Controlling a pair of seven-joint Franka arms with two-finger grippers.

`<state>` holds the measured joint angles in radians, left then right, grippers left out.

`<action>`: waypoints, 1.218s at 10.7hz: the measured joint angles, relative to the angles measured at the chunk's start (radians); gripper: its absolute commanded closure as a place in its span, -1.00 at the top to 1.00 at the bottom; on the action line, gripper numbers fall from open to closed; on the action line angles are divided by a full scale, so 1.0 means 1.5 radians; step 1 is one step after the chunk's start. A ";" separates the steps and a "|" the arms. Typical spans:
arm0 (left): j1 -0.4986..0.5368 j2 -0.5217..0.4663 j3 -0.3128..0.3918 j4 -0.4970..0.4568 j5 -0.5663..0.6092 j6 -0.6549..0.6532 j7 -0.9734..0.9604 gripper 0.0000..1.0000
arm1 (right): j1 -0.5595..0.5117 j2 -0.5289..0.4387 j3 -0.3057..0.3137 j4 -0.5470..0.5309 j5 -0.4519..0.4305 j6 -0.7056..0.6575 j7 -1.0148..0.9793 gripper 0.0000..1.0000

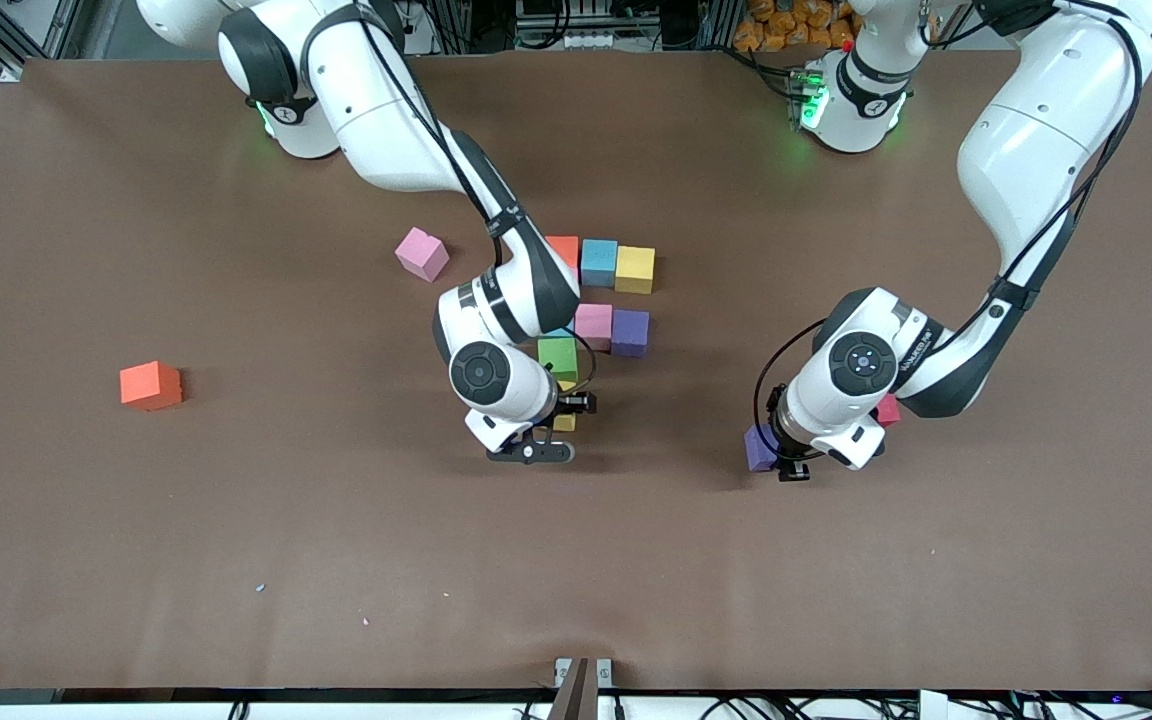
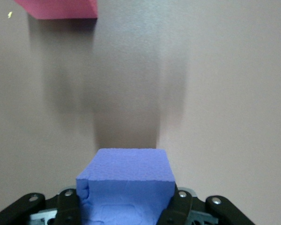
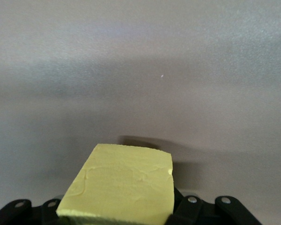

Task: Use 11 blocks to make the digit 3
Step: 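Carry yellow toward the cluster with the right gripper while the left gripper lifts purple, then lower yellow onto the cluster with the right gripper while the left gripper carries purple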

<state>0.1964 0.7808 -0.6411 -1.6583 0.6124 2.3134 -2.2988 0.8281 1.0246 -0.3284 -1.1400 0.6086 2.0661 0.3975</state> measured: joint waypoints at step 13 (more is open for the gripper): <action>-0.018 -0.004 -0.021 0.037 0.000 -0.011 0.019 -1.00 | 0.006 0.021 0.000 0.024 -0.015 -0.034 0.027 -1.00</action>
<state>0.1693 0.7755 -0.6720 -1.6033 0.6123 2.2973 -2.2705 0.8370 1.0566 -0.3285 -1.1036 0.5865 2.0144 0.4378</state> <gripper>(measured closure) 0.414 0.449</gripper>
